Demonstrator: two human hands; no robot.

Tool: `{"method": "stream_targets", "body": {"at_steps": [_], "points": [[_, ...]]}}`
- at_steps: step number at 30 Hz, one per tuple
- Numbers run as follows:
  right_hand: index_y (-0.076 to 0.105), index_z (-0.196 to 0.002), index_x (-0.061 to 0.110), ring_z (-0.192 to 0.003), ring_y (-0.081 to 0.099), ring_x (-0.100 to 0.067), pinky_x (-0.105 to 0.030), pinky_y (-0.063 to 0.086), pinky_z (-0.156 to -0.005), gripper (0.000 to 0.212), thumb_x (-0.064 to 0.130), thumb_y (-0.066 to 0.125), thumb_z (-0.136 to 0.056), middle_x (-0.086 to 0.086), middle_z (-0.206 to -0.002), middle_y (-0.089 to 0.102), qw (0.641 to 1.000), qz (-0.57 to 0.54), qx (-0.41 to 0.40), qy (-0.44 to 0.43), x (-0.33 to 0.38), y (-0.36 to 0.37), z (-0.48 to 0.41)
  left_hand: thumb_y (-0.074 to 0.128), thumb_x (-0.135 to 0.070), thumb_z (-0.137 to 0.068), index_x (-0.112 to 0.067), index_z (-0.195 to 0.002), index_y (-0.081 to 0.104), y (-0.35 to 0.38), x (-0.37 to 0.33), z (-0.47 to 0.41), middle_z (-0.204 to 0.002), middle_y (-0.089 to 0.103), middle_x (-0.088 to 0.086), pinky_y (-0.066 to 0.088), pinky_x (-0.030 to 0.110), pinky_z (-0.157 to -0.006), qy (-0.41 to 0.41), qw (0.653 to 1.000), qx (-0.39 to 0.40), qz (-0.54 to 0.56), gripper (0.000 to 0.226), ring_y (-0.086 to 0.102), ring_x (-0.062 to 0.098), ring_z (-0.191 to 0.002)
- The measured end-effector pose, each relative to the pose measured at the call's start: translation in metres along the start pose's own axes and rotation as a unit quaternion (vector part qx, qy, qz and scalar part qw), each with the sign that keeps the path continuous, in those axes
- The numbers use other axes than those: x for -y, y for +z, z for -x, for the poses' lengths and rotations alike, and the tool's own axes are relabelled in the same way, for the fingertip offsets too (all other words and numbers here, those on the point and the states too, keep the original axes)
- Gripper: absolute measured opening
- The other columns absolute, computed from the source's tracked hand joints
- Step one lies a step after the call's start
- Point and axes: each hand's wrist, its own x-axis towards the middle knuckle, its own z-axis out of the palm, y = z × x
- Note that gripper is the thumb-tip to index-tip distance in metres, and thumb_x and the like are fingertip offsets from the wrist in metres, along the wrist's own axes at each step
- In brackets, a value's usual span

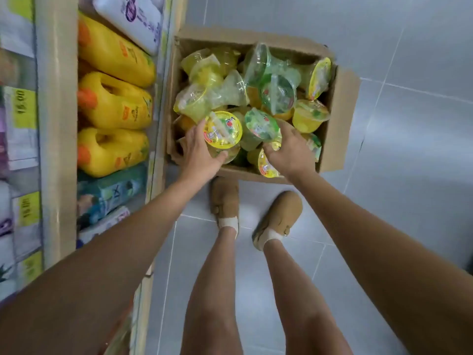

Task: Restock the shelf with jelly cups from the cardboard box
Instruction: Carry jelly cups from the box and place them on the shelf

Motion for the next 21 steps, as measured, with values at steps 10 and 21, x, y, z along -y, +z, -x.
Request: {"method": "stream_targets", "body": {"at_steps": [10, 21], "points": [[0.035, -0.145, 0.023, -0.121, 0.039, -0.034, -0.042, 0.041, -0.095, 0.074, 0.052, 0.065, -0.083, -0.017, -0.125, 0.046, 0.993, -0.004, -0.115, -0.009, -0.017, 0.055, -0.041, 0.078, -0.022, -0.077, -0.025, -0.147, 0.028, 0.034, 0.031, -0.024, -0.135, 0.039, 0.008, 0.038, 0.027, -0.092, 0.098, 0.992, -0.085, 0.007, 0.085, 0.041, 0.023, -0.126], [0.047, -0.138, 0.027, -0.124, 0.035, -0.031, -0.041, 0.042, -0.097, 0.066, 0.037, 0.074, -0.079, -0.014, -0.127, 0.043, 0.985, -0.074, -0.155, 0.000, -0.008, 0.067, -0.047, 0.080, -0.017, -0.075, -0.021, -0.144, 0.036, 0.041, 0.026, -0.030, -0.131, 0.044, 0.008, 0.035, 0.017, -0.089, 0.074, 0.989, -0.102, 0.073, 0.082, 0.043, 0.021, -0.124]]}}
